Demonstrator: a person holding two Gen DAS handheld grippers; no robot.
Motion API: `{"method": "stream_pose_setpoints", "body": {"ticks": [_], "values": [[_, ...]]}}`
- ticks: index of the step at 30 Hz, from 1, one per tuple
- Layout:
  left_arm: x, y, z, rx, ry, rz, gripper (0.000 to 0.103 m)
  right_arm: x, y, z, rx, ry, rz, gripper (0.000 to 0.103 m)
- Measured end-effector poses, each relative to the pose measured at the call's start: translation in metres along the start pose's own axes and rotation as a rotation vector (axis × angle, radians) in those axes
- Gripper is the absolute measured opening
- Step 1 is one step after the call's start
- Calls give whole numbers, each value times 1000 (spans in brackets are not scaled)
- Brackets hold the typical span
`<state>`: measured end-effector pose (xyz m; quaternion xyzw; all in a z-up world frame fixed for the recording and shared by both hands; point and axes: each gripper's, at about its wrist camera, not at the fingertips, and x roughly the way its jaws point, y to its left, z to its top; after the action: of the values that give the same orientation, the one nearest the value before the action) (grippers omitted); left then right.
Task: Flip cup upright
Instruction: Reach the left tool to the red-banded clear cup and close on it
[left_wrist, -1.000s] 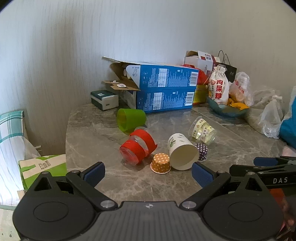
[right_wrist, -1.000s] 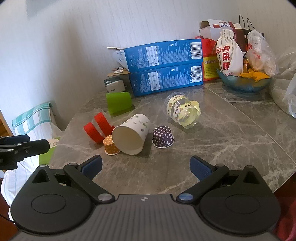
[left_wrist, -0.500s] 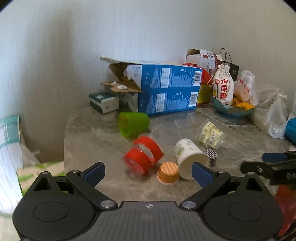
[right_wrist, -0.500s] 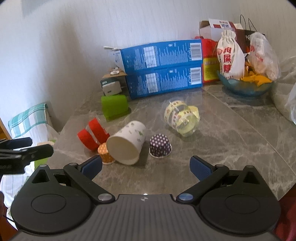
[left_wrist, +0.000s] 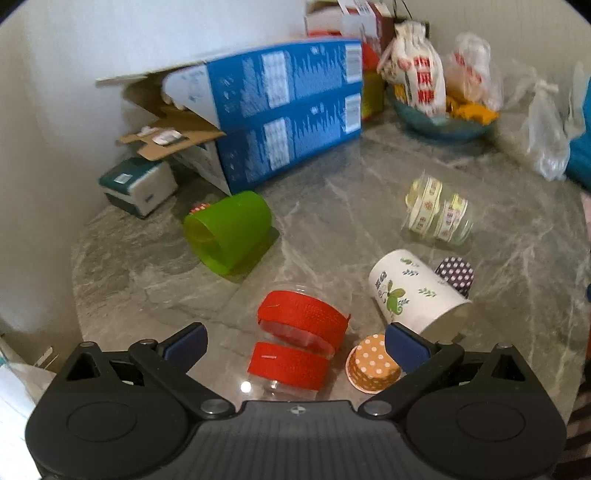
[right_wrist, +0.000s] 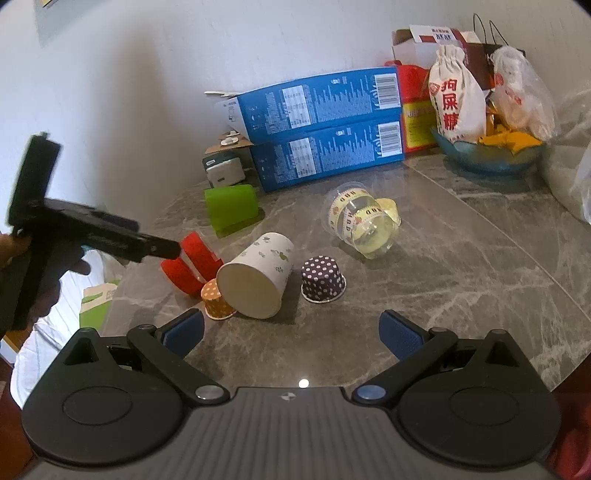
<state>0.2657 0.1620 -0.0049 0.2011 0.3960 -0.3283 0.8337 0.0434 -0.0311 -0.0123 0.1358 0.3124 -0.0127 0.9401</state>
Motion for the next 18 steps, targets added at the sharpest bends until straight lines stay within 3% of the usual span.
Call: {"method": "stream_pose_setpoints", "body": {"ticks": [2, 12, 18], "values": [[10, -1, 3, 21, 35, -1, 93, -1, -1, -1, -4, 3, 1, 102], [38, -2, -1, 64, 121, -3, 93, -5, -20, -5, 45, 0, 8, 102], [46, 0, -2, 56, 141, -7, 84, -6, -23, -8, 58, 3, 20, 102]]}}
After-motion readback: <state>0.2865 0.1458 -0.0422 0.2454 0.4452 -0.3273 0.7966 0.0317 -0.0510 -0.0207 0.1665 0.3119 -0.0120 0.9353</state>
